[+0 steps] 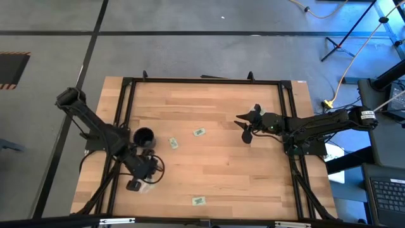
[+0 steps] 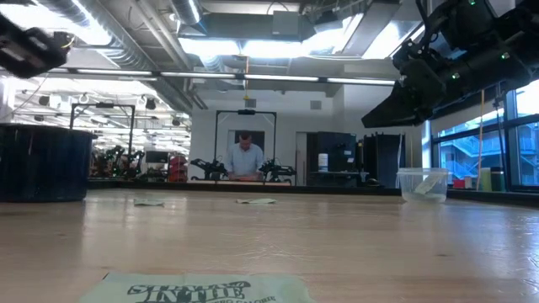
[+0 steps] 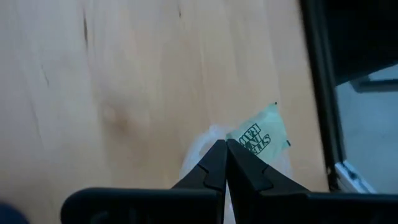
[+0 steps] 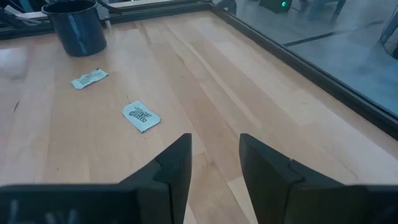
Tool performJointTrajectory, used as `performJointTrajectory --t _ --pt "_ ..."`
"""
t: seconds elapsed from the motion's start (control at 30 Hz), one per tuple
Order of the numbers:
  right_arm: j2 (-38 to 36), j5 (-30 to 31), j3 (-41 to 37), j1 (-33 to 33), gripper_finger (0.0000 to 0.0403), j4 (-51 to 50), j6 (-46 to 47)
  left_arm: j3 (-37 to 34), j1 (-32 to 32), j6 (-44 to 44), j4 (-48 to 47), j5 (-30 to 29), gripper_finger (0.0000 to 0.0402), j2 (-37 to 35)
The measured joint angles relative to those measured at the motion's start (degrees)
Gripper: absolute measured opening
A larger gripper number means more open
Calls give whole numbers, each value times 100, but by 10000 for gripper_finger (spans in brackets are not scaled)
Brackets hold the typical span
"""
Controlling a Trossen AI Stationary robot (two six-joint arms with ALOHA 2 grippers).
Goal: Pick and place items into bin
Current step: Put the light green stevia packet into the bottom transparent bin
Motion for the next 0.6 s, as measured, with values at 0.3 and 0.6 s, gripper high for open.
performJointTrajectory --t 0.3,0.6 --pt "0 -1 0 0 138 11 12 0 -251 -680 -484 44 3 484" --pt "0 0 0 0 138 13 12 0 -252 -1096 -468 31 3 771"
